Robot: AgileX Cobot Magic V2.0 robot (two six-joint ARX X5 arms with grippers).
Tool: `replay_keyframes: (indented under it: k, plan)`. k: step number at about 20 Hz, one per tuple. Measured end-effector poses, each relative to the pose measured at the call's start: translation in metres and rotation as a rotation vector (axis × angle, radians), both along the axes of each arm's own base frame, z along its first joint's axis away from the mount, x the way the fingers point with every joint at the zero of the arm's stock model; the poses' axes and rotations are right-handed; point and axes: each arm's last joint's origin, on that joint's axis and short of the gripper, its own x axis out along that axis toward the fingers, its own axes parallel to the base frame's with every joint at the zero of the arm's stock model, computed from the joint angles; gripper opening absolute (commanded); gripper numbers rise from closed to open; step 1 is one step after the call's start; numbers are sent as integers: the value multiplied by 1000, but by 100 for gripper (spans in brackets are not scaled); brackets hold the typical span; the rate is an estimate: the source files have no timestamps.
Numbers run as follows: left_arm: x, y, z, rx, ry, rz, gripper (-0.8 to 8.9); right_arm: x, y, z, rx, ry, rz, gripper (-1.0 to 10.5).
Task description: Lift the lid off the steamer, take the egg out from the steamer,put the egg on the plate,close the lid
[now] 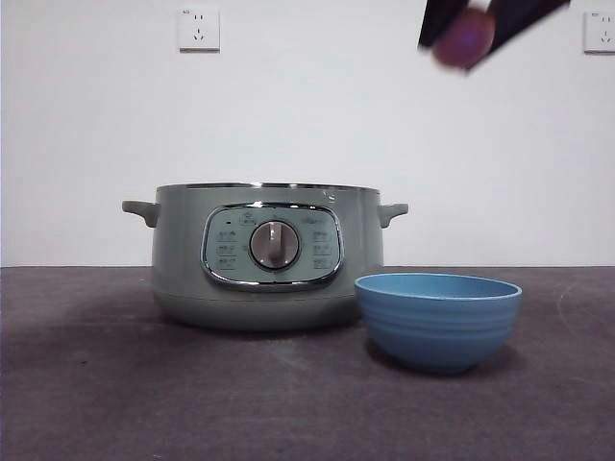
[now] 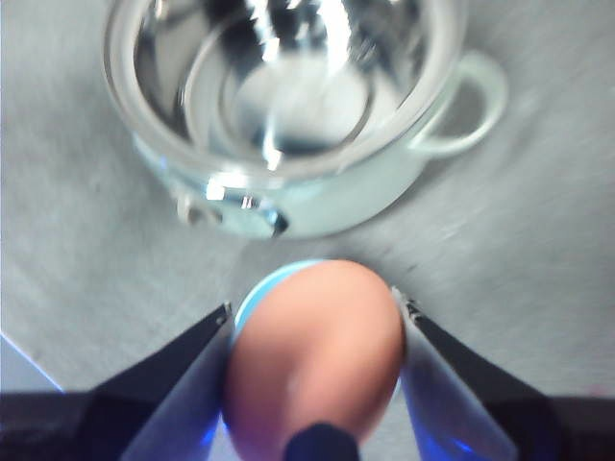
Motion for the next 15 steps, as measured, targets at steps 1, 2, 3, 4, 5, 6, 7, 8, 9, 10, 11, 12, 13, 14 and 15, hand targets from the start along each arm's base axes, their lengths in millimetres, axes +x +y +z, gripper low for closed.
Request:
replay_keyframes:
  k: [1,2,3,4,5,6,7,8,9,10,11,12,13,14,15]
  plan:
    - [0,0,0,0,0,0,-8,2,2,-13,-2,10,1,-17]
    - [0,0,0,0,1,0,-8,3,4,-29,-2,21,-1,-17]
    - [0,0,0,1,1,0,-8,3,5,-42,-4,32,-1,-17]
    - [0,0,0,1,3,0,-8,3,5,-57,-7,45,-5,-17]
    - [0,0,0,2,4,0,-8,3,5,-70,-9,53,-7,-17]
    - [0,0,-1,4,8,0,-8,3,5,-81,-10,56,-8,-17]
    - [0,0,-1,6,14,0,-8,2,5,-91,-8,54,-9,-17]
    - [0,0,-2,10,21,0,-8,2,6,-100,-4,49,-7,-17]
    - [1,0,-3,12,26,0,-8,1,7,-108,-3,52,-6,-17]
    - [2,-1,-3,13,28,0,-8,1,9,-114,-6,60,-3,-17]
    - [3,-1,-3,14,30,0,-8,3,11,-120,-10,69,-1,-17]
    - [3,-1,-3,15,32,0,-8,5,14,-124,-12,74,6,-17]
    - [4,-2,-3,16,34,0,-8,8,19,-129,-9,69,14,-17]
    - [4,-2,-3,16,35,0,-8,11,24,-134,-10,70,25,-17]
    - [4,-2,-3,16,35,0,-8,12,29,-141,-19,86,36,-17]
